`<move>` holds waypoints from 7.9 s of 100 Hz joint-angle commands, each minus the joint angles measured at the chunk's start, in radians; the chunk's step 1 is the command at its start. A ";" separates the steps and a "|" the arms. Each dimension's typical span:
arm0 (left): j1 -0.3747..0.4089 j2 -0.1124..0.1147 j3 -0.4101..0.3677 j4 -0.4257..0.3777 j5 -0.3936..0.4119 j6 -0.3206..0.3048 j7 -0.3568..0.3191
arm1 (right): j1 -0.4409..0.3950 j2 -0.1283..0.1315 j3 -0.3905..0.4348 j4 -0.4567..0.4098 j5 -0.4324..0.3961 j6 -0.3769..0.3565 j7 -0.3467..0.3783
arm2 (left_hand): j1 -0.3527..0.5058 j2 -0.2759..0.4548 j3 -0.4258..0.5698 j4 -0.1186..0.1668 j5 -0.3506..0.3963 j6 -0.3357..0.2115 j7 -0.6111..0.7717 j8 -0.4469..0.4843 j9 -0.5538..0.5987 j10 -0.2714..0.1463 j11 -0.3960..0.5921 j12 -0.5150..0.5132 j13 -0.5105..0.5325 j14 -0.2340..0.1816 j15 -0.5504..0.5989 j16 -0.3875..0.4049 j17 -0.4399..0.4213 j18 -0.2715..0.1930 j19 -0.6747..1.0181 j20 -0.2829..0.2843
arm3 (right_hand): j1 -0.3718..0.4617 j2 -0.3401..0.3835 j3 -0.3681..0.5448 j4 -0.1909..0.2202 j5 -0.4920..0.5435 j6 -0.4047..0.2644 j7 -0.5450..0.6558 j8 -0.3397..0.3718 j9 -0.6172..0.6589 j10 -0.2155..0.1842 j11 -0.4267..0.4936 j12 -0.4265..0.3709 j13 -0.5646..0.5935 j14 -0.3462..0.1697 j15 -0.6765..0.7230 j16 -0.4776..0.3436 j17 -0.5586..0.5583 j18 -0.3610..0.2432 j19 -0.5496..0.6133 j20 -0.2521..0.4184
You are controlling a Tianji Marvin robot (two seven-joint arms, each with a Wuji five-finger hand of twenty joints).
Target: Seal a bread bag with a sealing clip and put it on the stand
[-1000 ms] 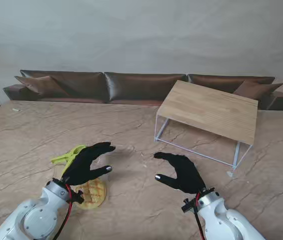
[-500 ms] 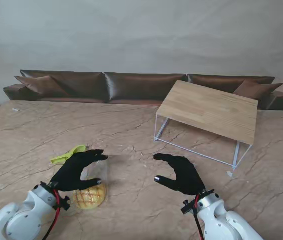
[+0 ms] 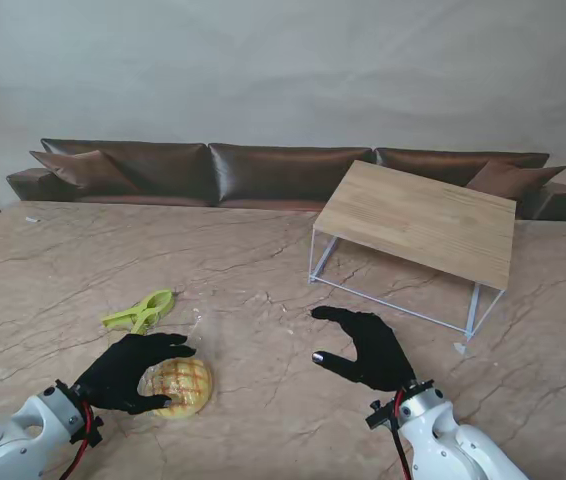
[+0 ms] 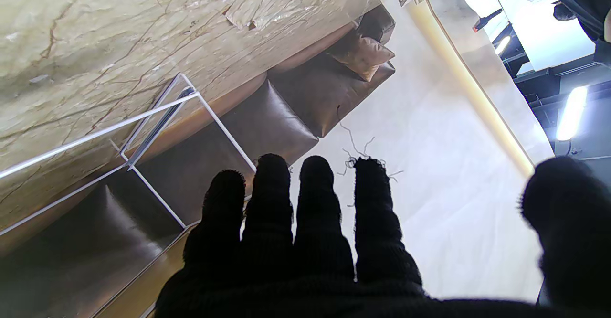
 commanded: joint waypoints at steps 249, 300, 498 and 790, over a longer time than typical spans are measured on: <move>-0.205 -0.071 0.349 0.143 -0.183 0.099 0.290 | 0.369 -0.046 -0.287 0.239 0.259 0.687 0.212 | -0.050 0.190 -0.182 0.030 0.010 0.008 0.004 0.011 -0.059 -0.012 0.008 0.001 -0.091 -0.037 -0.039 -0.012 -0.053 -0.058 -0.102 -0.083 | 0.011 -0.187 0.028 -0.059 0.363 -0.054 0.213 0.299 0.211 -0.013 0.893 0.604 0.449 0.137 0.808 0.643 0.313 0.253 0.739 0.643; -0.256 -0.075 0.361 0.193 -0.229 0.176 0.265 | 0.407 -0.121 -0.315 0.366 0.372 0.577 0.007 | -0.067 0.217 -0.197 0.034 0.022 0.124 -0.061 -0.025 -0.027 0.068 0.016 0.006 -0.055 0.018 -0.026 -0.014 -0.031 -0.051 -0.084 -0.074 | 0.502 -0.507 0.533 -0.299 0.545 -0.321 0.531 0.145 0.508 -0.021 0.806 0.400 0.691 0.142 0.793 0.578 0.680 0.287 0.951 0.683; -0.501 -0.165 0.605 0.316 -0.715 0.209 0.189 | 0.228 -0.110 -0.147 0.201 0.395 0.027 -0.122 | 0.446 0.266 -0.206 -0.092 0.241 -0.228 0.724 0.184 0.803 -0.060 0.372 0.505 0.705 0.170 0.609 0.368 0.435 0.146 0.664 0.206 | 0.567 -0.525 0.580 -0.280 0.456 -0.323 0.356 -0.078 0.577 -0.064 0.671 0.278 0.752 0.076 0.624 0.447 0.569 0.269 0.755 0.571; -0.488 -0.119 0.600 0.276 -0.418 0.222 0.220 | 0.221 -0.037 -0.149 0.089 0.259 0.293 0.114 | 0.273 0.033 0.069 -0.057 0.373 -0.266 0.809 0.151 0.861 -0.088 0.264 0.698 0.555 0.120 0.496 0.446 0.207 0.176 0.370 0.188 | 0.398 -0.710 0.562 -0.224 0.328 -0.107 0.160 0.085 0.305 -0.096 0.865 0.472 0.546 0.051 0.665 0.577 0.401 0.300 0.646 0.717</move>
